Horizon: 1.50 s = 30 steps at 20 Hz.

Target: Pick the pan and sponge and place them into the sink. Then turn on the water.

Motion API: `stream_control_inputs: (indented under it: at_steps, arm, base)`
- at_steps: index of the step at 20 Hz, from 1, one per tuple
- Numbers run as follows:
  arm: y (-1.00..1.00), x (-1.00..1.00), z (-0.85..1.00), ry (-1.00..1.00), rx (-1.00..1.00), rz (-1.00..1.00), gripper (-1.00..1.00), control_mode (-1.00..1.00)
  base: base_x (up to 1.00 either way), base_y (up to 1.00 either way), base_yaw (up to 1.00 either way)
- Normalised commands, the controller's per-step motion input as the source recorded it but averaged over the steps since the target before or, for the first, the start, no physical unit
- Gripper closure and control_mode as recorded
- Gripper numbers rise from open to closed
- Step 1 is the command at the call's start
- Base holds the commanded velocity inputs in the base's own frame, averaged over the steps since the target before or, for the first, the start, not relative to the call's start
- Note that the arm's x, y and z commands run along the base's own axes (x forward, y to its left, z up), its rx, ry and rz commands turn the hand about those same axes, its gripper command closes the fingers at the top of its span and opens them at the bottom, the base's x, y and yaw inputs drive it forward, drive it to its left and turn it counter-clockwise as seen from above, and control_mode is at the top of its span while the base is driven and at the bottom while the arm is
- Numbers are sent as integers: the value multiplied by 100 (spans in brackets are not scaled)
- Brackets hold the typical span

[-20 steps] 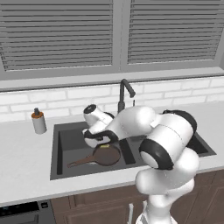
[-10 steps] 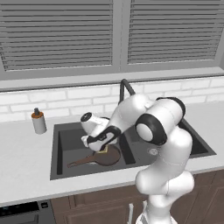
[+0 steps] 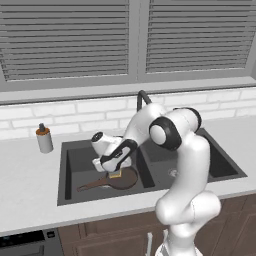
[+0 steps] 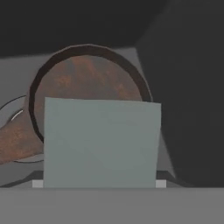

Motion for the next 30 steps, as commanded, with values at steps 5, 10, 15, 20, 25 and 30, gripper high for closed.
stream_control_inputs:
  at_steps: [5,10,15,20,25,30]
  arm:
    - [0,12,-31,0,0,0,100,-100]
    - [0,11,-32,0,0,0,100,-100]
    - [0,19,-33,0,0,0,100,-100]
    - [0,27,-41,0,-2,-1,100,-100]
    - [0,27,-43,0,-4,-2,100,-100]
    - [0,8,-25,-2,-2,-3,-100,-100]
  base:
    - [0,0,0]
    - [0,0,0]
    - [0,0,0]
    - [0,0,0]
    - [0,0,0]
    - [0,0,0]
